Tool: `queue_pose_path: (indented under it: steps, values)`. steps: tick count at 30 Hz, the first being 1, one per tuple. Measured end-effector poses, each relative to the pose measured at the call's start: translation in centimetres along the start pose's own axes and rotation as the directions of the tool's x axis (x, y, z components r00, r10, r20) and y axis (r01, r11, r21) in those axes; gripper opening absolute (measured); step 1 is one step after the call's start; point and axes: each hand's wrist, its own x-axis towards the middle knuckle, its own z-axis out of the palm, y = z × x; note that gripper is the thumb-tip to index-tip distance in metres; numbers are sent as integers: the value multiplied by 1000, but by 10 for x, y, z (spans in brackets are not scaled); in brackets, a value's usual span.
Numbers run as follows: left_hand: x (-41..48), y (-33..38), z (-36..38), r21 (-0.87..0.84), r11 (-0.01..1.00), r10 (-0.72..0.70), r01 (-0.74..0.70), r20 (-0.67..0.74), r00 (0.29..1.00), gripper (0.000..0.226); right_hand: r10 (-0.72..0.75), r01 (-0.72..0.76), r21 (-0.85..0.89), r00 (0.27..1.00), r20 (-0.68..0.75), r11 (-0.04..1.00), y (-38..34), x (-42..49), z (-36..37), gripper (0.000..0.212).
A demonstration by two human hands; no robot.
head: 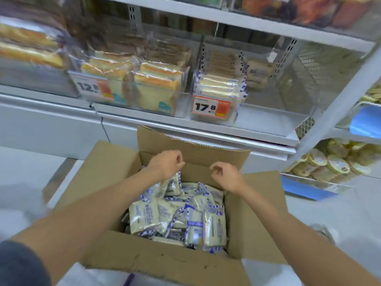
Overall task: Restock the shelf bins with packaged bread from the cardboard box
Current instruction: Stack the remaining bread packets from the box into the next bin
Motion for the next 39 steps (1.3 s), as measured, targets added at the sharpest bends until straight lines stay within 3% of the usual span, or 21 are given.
queue_pose_path:
  steps: [4,6,8,9,11,12,13,16,17,19,20,22,25,27,29,33,36,39]
  values:
    - [0,-47,40,-71,993,-91,97,86,992,17,226,-237,12,939,258,971,57,14,70,28]
    - [3,-62,57,-116,986,-107,122,126,986,15,313,-315,-45,897,314,948,83,25,100,17]
    - [6,-74,74,-219,964,-112,151,181,977,14,339,-341,-49,887,313,939,93,32,117,33]
    - [8,-78,81,-290,945,-102,154,186,977,12,327,-320,-76,892,313,944,95,37,121,37]
    - [10,-80,92,-394,901,-120,180,173,978,8,296,-293,-51,918,264,955,83,42,118,21]
    - [11,-77,93,-431,880,-145,199,154,977,7,272,-270,-38,942,196,962,77,45,112,30]
    - [14,-73,95,-472,852,-172,226,156,973,18,216,-229,52,958,189,972,69,46,107,34]
    - [20,-49,97,-468,826,-178,314,312,933,85,35,-92,256,975,222,962,35,43,92,16]
    - [23,-44,101,-417,852,-171,317,351,921,90,-6,-47,296,984,175,954,25,39,84,14]
    - [24,-39,105,-361,870,-202,335,359,911,53,-19,-15,388,996,83,921,17,32,70,18]
    - [22,-40,105,-407,838,-230,363,340,912,41,-12,-14,386,998,66,922,18,27,62,23]
    - [16,-50,100,-514,746,-296,424,314,902,40,0,-28,215,992,129,976,29,13,51,34]
    - [3,-70,89,-591,670,-344,449,289,893,72,194,-163,-114,907,372,980,62,-5,67,60]
    - [-3,-77,87,-658,606,-342,446,291,893,82,333,-263,-210,816,472,942,73,-14,93,81]
    - [-10,-77,87,-718,529,-335,453,313,889,85,301,-246,-174,824,480,953,71,-18,114,82]
    - [-14,-87,86,-758,451,-339,472,344,876,88,93,-150,112,910,404,982,53,-14,125,98]
    - [-16,-93,85,-752,482,-330,449,318,889,89,187,-194,-21,902,389,981,60,-6,126,107]
    - [-19,-94,81,-750,485,-358,450,299,885,90,212,-210,-52,886,412,976,68,0,131,92]
